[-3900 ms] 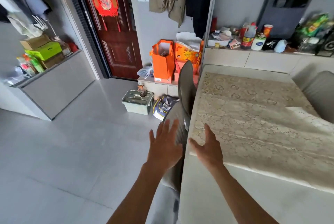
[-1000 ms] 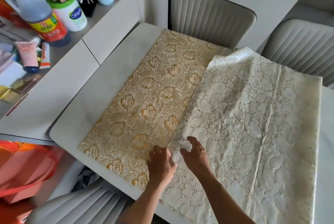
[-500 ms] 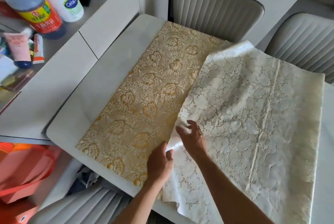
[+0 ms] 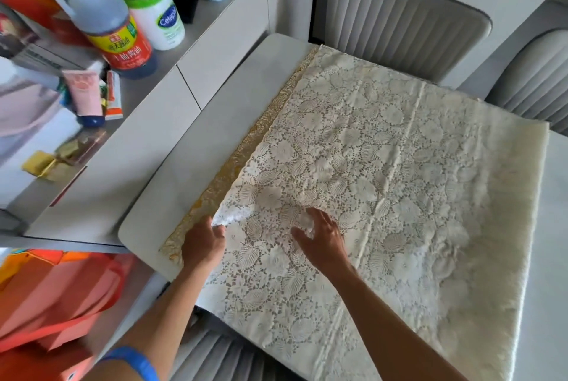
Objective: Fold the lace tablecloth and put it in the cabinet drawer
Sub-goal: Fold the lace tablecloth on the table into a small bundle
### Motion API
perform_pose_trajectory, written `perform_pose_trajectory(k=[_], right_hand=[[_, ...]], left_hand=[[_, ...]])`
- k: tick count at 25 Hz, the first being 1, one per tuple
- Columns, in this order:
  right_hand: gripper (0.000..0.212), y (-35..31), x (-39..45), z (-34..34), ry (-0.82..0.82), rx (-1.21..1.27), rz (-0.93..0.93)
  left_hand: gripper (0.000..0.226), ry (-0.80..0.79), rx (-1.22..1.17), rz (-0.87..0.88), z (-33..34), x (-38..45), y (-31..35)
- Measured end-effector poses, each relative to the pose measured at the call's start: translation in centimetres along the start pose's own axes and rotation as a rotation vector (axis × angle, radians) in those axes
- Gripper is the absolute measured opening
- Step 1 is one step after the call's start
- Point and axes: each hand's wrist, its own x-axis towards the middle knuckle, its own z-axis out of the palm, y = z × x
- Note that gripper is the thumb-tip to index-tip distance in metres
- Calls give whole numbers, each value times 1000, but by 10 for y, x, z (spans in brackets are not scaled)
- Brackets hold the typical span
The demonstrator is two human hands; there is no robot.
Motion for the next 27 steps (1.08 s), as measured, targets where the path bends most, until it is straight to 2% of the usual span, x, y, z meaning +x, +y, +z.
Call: perform_pose_trajectory(k=[3,12,16,27], right_hand=[[56,-5,0,13,16,-34,-12],[56,-17,-1,44,19,-170,-34],[56,-16,-7,53,-26,-331,-36],[52,-22,-25,68,-19,-322,-126]], left_hand=[[30,77,52,51,-9,17,-6],[22,228,-30,76,-23,43,-25],[22,223,-35,114,-28,40,-27],[16,284,-96,214,-33,51,-40]])
